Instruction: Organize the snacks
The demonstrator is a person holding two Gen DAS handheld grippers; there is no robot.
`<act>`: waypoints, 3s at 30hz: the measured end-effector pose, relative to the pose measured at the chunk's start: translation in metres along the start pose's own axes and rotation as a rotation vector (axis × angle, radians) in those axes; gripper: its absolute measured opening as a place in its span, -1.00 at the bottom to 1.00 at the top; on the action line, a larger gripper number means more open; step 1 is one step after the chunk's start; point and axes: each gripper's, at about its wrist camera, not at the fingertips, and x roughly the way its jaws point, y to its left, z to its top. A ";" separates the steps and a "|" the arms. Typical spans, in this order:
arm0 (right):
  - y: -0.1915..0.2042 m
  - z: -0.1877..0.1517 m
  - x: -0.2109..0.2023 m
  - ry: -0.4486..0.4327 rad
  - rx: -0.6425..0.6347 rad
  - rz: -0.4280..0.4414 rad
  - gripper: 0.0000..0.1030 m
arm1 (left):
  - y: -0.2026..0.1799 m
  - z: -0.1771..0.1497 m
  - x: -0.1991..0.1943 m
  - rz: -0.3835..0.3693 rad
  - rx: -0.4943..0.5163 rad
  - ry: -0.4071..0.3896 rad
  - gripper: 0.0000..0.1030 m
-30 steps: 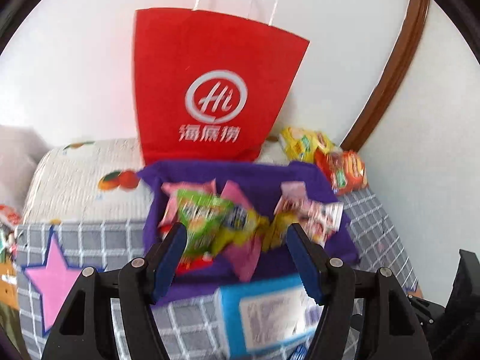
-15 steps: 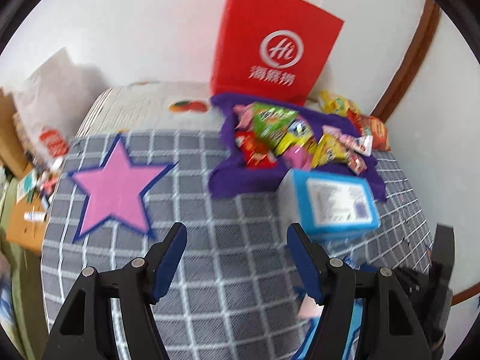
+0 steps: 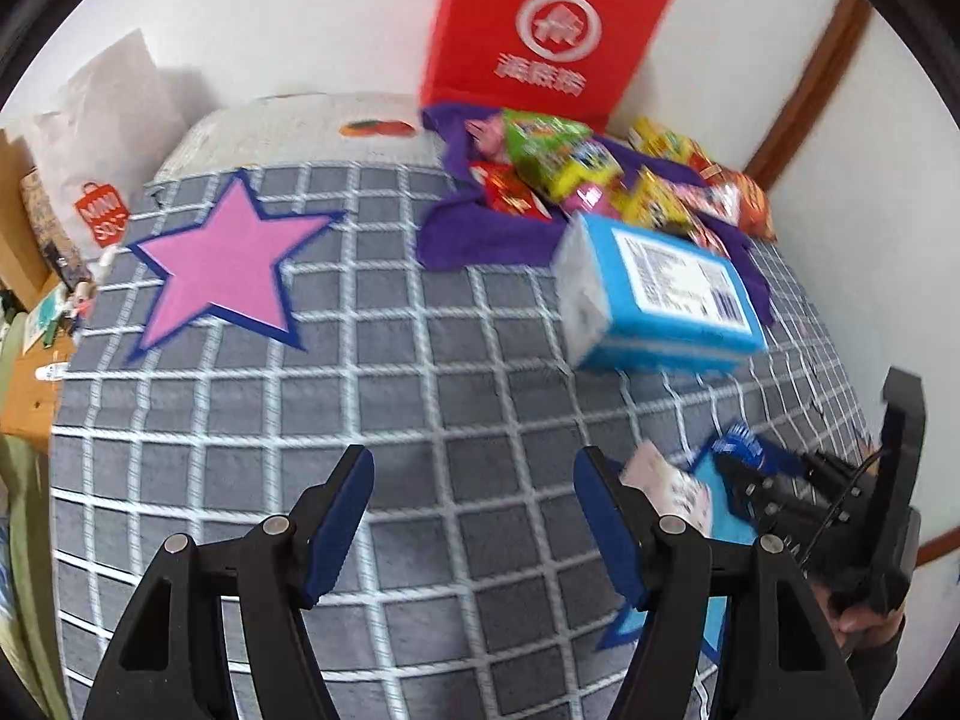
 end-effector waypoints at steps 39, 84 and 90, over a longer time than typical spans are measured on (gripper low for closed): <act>-0.073 -0.038 -0.015 -0.211 0.122 -0.090 -0.16 | -0.150 -0.033 0.085 0.078 0.261 -0.042 0.15; -0.065 -0.035 -0.011 -0.193 0.069 -0.160 -0.14 | -0.132 -0.039 0.078 0.060 0.250 -0.132 -0.15; -0.062 -0.036 -0.011 -0.197 0.054 -0.183 -0.14 | -0.131 -0.039 0.078 0.046 0.241 -0.133 -0.18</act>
